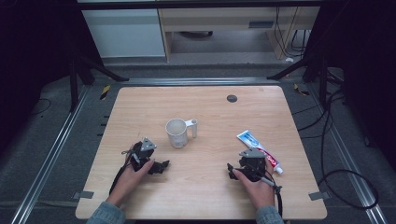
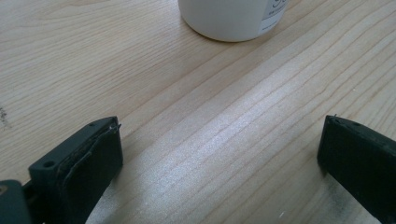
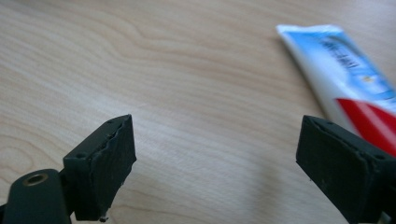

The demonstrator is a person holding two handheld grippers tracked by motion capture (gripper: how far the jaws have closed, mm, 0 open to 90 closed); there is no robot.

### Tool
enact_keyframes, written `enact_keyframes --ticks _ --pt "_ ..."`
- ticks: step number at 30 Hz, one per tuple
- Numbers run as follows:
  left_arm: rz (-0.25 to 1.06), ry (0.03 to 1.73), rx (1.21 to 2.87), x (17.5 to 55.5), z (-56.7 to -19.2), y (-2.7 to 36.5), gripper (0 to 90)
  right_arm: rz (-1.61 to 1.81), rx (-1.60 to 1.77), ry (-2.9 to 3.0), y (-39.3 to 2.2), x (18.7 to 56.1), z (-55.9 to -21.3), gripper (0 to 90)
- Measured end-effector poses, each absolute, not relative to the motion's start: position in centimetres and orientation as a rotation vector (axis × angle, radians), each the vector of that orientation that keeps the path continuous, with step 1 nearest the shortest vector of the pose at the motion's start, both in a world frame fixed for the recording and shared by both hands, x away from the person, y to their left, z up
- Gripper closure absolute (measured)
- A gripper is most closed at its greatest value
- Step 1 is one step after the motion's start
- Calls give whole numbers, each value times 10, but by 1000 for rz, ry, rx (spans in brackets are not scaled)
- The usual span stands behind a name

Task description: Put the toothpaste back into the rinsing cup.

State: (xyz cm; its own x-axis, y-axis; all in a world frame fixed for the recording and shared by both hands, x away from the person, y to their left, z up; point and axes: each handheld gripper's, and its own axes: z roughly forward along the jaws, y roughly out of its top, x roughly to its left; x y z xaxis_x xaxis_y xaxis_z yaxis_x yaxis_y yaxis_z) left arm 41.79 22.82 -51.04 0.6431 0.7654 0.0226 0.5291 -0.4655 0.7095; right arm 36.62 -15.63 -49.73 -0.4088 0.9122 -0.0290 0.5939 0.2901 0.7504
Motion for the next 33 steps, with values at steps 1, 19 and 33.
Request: enact_keyframes --ticks 1,19,33 --pt "446 1002 2179 418 -510 228 0 917 1340 2105 -159 367 -493 135" --pt "453 1016 2174 422 -510 227 0 715 1293 2271 -190 379 -429 176" --pt "450 994 2183 421 -510 227 0 599 1273 2332 -197 401 -381 250"
